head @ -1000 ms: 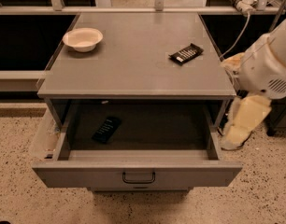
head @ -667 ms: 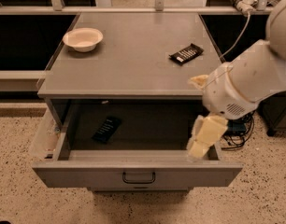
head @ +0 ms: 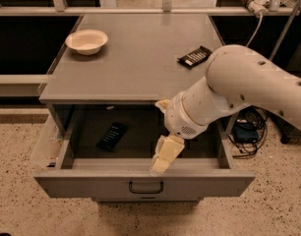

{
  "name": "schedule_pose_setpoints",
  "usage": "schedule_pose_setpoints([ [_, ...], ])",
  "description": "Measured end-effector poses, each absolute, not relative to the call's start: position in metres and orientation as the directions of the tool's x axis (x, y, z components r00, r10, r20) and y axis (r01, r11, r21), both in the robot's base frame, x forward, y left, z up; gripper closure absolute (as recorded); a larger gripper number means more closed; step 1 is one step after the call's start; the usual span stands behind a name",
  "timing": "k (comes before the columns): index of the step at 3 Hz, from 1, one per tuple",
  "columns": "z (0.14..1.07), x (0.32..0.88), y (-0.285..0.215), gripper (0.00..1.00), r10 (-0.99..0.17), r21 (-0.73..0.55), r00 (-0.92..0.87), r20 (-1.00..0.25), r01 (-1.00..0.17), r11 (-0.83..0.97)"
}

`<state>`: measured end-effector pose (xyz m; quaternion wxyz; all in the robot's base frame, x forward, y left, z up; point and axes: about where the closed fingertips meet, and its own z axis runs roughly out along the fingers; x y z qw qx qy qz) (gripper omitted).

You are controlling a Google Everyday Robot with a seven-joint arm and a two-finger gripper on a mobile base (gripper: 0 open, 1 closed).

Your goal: Pick rxbar blueberry from top drawer and place on counter

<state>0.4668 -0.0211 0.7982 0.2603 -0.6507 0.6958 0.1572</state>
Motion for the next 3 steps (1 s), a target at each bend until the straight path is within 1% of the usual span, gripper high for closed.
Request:
schedule_pose_setpoints([
  [1,0.790,0.464,-0.018,0.00,-0.803,-0.128,-0.023,-0.595,-0.984,0.123],
  [3,0.747,0.478,0.028,0.00,-0.690,-0.053,-0.041,-0.723,-0.992,0.114],
])
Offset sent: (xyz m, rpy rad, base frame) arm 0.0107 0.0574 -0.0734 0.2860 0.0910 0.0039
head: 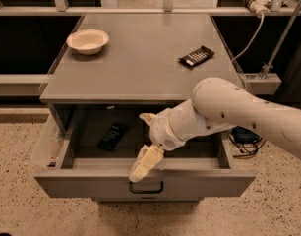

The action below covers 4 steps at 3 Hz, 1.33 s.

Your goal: Pick rxbar blueberry from top drawer and place on counter

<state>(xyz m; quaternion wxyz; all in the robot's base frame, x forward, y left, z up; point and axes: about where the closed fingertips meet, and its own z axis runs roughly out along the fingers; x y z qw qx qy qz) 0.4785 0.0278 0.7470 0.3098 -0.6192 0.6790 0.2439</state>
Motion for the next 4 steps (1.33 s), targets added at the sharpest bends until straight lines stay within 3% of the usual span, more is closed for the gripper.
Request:
schedule_pose_setpoints([
  [2,0.729,0.513,0.053,0.00,-0.612,-0.022,-0.054,-0.789,-0.993,0.116],
  [4,0.722,0.527,0.059,0.00,-0.600,-0.058,-0.132,-0.789,-0.956,0.287],
])
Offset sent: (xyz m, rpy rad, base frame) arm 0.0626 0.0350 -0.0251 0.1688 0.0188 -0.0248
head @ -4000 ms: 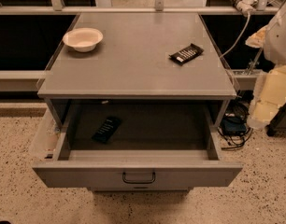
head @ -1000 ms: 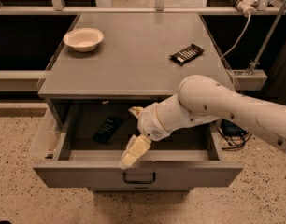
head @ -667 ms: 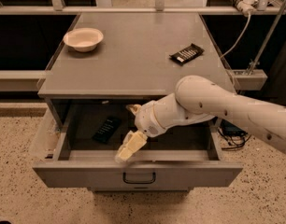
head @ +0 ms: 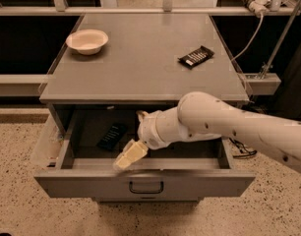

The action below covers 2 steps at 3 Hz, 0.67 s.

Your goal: Pick rxbar blueberry from top drawer and place on counter

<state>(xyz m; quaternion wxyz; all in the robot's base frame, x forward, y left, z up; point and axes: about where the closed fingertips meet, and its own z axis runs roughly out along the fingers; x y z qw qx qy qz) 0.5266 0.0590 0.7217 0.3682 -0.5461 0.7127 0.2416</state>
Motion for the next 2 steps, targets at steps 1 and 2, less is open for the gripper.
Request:
schedule_pose_setpoints([
  [1,0.7108,0.5240,0.0558,0.00,-0.605,-0.076,-0.155,-0.781,-0.937,0.340],
  [2,0.7115,0.5250,0.0562,0.00,-0.604,-0.078,-0.153,-0.782,-0.938,0.339],
])
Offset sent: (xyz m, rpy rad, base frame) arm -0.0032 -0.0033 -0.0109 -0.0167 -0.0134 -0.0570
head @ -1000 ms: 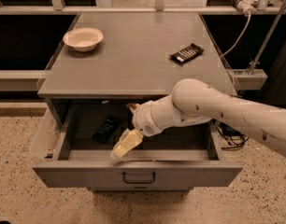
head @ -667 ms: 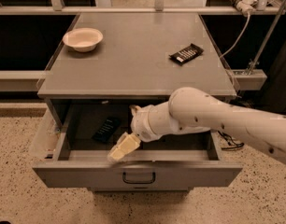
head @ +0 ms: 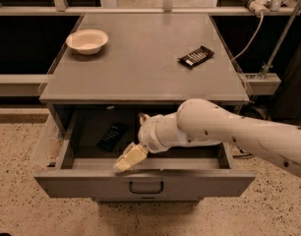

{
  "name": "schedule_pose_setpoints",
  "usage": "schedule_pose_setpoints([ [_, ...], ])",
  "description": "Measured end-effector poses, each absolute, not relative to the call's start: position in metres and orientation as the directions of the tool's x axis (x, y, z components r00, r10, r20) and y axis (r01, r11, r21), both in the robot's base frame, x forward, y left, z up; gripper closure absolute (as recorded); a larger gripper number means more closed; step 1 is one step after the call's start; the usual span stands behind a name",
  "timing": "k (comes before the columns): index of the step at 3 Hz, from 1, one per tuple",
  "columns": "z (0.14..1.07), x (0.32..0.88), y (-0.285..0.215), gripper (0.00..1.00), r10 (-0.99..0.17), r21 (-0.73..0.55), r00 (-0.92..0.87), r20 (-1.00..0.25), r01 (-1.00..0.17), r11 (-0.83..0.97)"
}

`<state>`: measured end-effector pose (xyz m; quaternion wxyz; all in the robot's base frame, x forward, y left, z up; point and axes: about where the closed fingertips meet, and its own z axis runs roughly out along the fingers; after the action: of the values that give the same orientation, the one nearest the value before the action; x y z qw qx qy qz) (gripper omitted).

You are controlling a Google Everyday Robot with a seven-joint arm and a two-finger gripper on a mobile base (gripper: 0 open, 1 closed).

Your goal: Pick rxbar blueberry from top drawer and place on counter

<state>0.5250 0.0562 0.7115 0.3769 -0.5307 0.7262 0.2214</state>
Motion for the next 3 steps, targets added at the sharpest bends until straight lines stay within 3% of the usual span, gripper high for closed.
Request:
schedule_pose_setpoints([
  [3,0.693,0.564,0.058,0.00,-0.413,0.023,-0.252,-0.875,-0.874,0.485],
])
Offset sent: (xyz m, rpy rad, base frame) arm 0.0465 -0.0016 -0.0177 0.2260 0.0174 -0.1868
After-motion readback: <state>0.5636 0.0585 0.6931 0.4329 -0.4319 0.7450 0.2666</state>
